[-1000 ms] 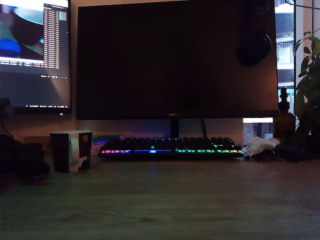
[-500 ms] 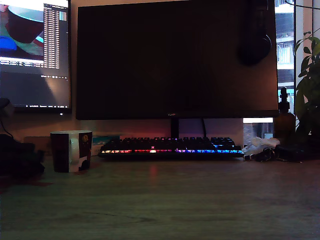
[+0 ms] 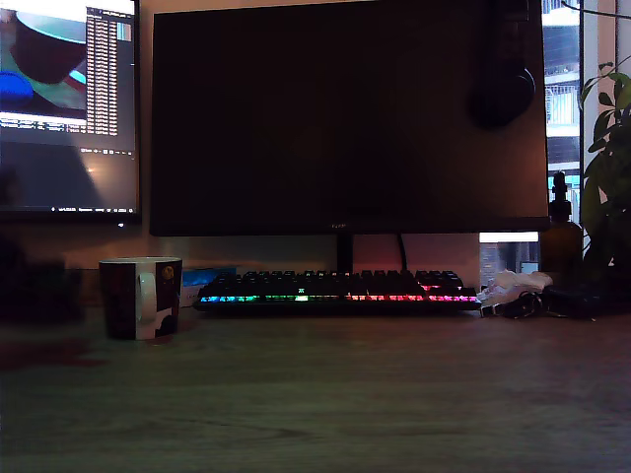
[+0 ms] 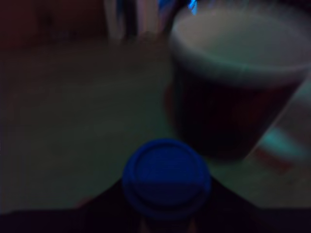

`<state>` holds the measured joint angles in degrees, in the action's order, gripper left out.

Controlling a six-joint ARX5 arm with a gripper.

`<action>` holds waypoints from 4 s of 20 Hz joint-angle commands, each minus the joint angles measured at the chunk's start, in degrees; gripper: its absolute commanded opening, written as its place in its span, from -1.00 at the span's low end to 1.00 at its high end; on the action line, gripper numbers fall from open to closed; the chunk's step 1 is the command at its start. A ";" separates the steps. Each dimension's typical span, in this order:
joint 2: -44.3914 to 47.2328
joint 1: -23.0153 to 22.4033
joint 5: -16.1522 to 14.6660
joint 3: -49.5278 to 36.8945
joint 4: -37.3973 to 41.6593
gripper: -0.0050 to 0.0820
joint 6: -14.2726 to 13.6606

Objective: Pick up the coffee capsules on the table and drop them inside the coffee cup

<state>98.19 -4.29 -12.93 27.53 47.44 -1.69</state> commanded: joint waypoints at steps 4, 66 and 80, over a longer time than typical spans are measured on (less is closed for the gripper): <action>-7.58 0.22 -0.68 -0.07 -3.43 -0.64 -0.28; -3.41 -6.60 1.44 31.15 -49.29 0.75 -1.25; -15.28 -6.25 1.03 31.21 -58.71 -0.93 -1.29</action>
<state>83.74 -10.90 -11.73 58.35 -11.07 -2.70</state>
